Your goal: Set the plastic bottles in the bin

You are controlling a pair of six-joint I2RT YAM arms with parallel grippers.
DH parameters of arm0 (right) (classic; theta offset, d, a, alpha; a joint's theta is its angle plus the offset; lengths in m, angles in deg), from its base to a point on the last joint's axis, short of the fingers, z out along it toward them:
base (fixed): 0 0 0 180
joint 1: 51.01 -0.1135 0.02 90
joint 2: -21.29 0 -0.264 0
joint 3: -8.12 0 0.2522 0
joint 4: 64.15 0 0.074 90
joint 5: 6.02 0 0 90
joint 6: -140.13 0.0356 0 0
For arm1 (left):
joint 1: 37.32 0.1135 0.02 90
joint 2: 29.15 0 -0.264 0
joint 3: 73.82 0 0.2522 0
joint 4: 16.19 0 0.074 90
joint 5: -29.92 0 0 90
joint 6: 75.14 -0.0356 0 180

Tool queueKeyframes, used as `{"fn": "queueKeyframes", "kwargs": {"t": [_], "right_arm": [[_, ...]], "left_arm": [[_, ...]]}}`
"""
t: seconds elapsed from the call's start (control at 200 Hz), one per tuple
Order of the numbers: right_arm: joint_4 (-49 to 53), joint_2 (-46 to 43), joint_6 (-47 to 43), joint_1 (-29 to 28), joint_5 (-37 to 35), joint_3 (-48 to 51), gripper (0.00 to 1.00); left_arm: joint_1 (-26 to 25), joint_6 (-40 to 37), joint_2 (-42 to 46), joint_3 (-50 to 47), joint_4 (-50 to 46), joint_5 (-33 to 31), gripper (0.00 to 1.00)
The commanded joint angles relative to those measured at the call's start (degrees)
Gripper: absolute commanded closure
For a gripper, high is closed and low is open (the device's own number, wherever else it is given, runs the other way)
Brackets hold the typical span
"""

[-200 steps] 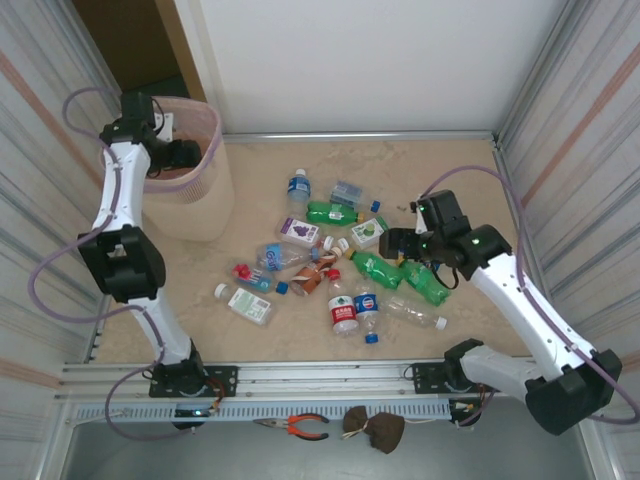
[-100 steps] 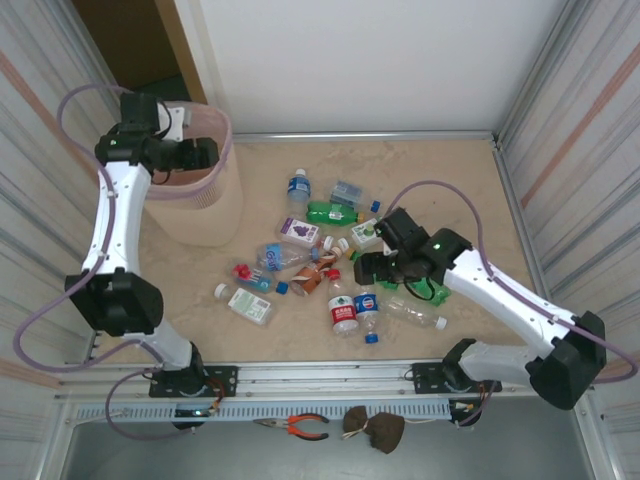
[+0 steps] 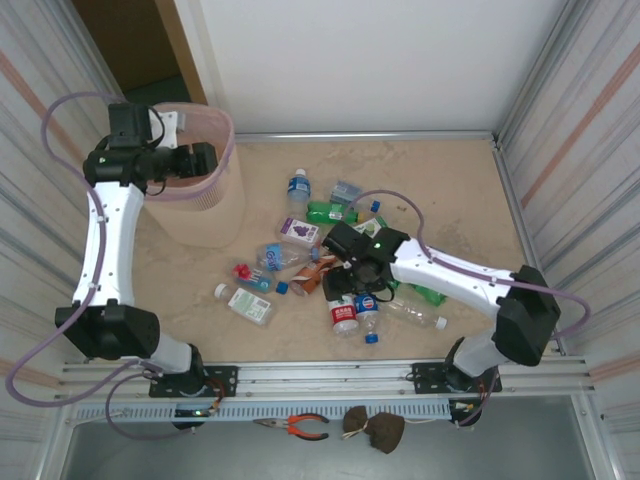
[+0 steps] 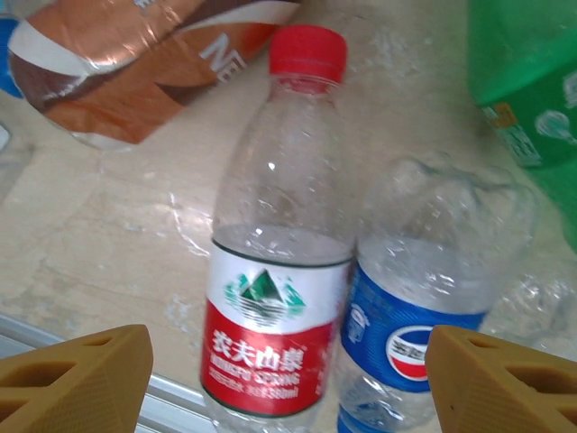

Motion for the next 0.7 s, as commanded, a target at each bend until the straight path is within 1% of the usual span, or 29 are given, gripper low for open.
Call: {"fn": "queueKeyframes", "kwargs": {"t": [0.0, 0.065, 0.205, 0.346, 0.461, 0.691], "right_arm": [[1.15, 3.57, 0.27, 0.43, -1.3, -3.37, 0.24], [0.75, 5.97, -0.5, 1.45, -0.54, -4.44, 0.27], [-1.95, 9.95, -0.57, 5.26, 2.09, -4.7, 0.4], [-3.15, 14.18, -2.84, 7.66, 3.61, -7.07, 0.45], [-3.24, 17.09, -4.05, 7.97, 4.17, -9.46, 0.45], [-3.61, 21.73, -5.33, 8.26, 5.31, -11.84, 0.45]], "left_arm": [[0.84, -1.48, 1.57, 4.28, -2.68, -2.05, 0.19], [0.91, -1.44, 2.11, 5.36, -3.24, -1.94, 0.19], [0.84, -1.25, 4.51, 4.93, -3.53, -0.85, 0.19], [0.81, -0.82, 6.79, 3.42, -3.79, 0.84, 0.19], [0.25, 0.02, 8.86, 1.52, -3.26, 2.39, 0.19], [-2.62, 1.65, 12.42, -2.89, -1.91, 2.73, 0.19]]}}
